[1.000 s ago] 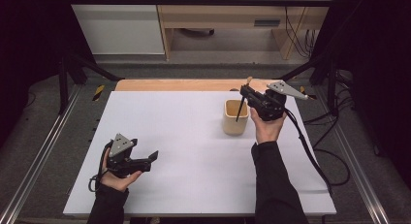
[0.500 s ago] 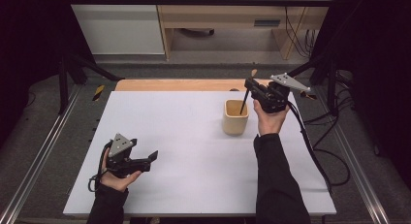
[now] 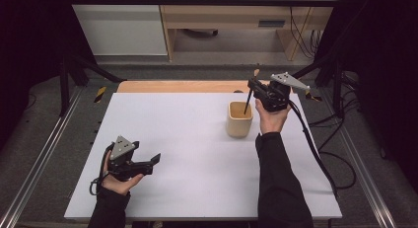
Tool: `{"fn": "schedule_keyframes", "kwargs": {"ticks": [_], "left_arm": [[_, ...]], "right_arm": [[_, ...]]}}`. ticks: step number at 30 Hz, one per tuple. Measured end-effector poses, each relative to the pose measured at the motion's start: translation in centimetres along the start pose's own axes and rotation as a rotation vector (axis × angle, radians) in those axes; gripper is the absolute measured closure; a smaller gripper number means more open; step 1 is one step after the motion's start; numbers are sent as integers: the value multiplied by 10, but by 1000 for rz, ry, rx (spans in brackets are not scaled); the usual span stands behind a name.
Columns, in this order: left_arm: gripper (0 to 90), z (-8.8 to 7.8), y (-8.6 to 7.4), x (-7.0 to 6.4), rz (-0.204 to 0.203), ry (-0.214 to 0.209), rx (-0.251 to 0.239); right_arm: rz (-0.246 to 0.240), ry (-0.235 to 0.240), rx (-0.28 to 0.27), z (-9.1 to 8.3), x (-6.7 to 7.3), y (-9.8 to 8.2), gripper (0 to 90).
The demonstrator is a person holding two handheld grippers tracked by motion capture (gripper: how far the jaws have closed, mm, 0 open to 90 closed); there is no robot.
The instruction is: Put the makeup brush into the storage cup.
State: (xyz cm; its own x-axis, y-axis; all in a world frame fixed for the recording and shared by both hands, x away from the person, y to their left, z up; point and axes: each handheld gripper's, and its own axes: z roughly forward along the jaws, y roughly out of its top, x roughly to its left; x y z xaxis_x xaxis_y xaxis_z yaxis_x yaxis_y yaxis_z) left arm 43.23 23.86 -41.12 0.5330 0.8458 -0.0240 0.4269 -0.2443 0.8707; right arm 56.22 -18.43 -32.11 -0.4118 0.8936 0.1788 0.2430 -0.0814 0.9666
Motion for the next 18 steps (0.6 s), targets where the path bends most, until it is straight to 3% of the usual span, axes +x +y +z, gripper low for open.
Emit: {"fn": "schedule_keyframes", "kwargs": {"ticks": [18], "left_arm": [[114,-2,0,2,-8,1,-8]], "right_arm": [[15,-33,19,19,-7,-7,839]]}}
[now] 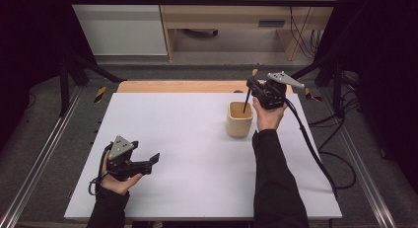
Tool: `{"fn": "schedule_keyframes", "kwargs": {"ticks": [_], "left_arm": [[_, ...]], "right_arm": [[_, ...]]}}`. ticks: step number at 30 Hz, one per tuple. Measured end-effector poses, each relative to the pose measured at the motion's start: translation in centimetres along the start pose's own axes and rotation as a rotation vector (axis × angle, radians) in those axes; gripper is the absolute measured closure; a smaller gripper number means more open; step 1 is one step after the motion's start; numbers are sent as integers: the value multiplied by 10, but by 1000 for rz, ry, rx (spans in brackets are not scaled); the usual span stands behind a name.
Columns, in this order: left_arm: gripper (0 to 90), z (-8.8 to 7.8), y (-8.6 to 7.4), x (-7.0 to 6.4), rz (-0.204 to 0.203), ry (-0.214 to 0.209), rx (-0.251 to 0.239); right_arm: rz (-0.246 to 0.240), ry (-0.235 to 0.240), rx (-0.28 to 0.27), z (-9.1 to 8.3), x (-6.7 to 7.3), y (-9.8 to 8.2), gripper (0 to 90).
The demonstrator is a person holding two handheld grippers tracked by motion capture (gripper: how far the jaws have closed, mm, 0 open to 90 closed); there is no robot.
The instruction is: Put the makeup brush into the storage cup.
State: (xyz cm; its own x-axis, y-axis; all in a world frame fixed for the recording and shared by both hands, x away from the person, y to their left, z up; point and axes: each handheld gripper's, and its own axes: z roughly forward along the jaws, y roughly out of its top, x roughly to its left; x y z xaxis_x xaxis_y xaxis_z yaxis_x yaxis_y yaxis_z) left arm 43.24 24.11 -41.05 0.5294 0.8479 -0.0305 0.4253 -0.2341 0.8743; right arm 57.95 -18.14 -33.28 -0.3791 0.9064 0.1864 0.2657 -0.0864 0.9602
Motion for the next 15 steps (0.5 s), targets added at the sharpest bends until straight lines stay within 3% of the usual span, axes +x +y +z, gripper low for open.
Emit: {"fn": "schedule_keyframes", "kwargs": {"ticks": [15], "left_arm": [[114,1,-1,0,1,2,4]], "right_arm": [[3,-1,31,9,-4,-13,839]]}}
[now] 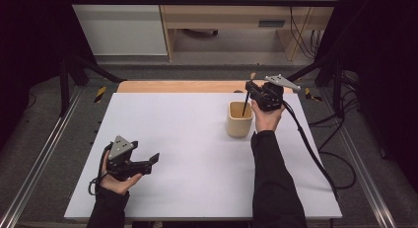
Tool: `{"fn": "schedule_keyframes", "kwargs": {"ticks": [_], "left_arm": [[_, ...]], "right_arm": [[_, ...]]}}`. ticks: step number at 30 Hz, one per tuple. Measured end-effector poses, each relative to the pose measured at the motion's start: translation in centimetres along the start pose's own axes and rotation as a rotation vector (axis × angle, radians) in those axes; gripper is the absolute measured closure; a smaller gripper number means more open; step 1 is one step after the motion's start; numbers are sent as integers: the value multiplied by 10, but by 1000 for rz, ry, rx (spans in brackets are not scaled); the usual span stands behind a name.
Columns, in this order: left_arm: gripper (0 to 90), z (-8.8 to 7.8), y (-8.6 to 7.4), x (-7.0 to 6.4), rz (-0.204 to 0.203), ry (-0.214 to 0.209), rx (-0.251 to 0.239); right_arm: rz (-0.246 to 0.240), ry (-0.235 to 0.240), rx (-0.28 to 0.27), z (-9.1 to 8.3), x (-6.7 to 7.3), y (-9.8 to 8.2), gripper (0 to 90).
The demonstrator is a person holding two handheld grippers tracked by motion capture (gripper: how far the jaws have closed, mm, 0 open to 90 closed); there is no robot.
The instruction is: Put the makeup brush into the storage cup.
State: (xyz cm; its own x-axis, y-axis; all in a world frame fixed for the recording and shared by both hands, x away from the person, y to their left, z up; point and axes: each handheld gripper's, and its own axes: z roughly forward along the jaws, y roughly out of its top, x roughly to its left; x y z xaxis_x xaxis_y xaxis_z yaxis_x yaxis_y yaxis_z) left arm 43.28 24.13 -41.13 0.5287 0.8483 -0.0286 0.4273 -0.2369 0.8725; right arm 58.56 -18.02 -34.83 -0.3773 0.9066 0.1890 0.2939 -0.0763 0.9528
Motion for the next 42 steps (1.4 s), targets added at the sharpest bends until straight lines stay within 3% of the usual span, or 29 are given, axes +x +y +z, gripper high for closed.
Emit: {"fn": "schedule_keyframes", "kwargs": {"ticks": [4,42], "left_arm": [[114,0,0,-1,3,0,0],[113,0,0,-2,12,-11,-4]], "right_arm": [[-16,-6,11,2,1,-3,839],[-6,-32,114,12,-6,-46,838]]}}
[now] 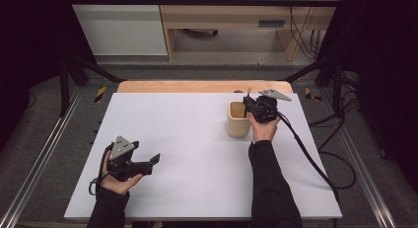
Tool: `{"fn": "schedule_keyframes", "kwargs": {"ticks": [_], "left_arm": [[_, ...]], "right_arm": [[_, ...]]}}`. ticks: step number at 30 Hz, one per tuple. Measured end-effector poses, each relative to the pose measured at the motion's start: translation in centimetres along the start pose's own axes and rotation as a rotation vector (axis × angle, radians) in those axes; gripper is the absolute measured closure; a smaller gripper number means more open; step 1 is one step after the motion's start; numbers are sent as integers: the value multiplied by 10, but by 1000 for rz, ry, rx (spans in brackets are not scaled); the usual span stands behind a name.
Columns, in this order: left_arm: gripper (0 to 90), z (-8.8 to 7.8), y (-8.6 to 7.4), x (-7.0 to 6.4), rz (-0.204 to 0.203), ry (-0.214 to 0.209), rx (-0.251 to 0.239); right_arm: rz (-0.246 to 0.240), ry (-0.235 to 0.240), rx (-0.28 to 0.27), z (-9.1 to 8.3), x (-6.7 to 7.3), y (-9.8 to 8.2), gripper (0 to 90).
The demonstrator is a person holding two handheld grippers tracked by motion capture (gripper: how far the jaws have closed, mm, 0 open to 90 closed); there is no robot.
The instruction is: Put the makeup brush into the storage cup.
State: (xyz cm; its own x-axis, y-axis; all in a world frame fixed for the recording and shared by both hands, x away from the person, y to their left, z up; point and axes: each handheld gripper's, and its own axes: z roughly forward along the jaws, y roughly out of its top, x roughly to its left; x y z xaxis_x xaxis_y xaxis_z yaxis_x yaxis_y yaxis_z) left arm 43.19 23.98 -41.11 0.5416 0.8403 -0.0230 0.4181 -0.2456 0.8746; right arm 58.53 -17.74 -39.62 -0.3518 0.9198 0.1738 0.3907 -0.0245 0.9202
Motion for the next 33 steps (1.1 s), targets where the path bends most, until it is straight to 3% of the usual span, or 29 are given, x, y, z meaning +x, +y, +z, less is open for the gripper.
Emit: {"fn": "schedule_keyframes", "kwargs": {"ticks": [17,22,33], "left_arm": [[113,0,1,-2,8,-9,-2],[113,0,1,-3,9,-12,-3],[113,0,2,-5,14,-16,-5]], "right_arm": [[-18,3,32,-3,1,-4,804],[-35,3,18,-14,3,-4,747],[-81,84,26,-51,6,-12,552]]}}
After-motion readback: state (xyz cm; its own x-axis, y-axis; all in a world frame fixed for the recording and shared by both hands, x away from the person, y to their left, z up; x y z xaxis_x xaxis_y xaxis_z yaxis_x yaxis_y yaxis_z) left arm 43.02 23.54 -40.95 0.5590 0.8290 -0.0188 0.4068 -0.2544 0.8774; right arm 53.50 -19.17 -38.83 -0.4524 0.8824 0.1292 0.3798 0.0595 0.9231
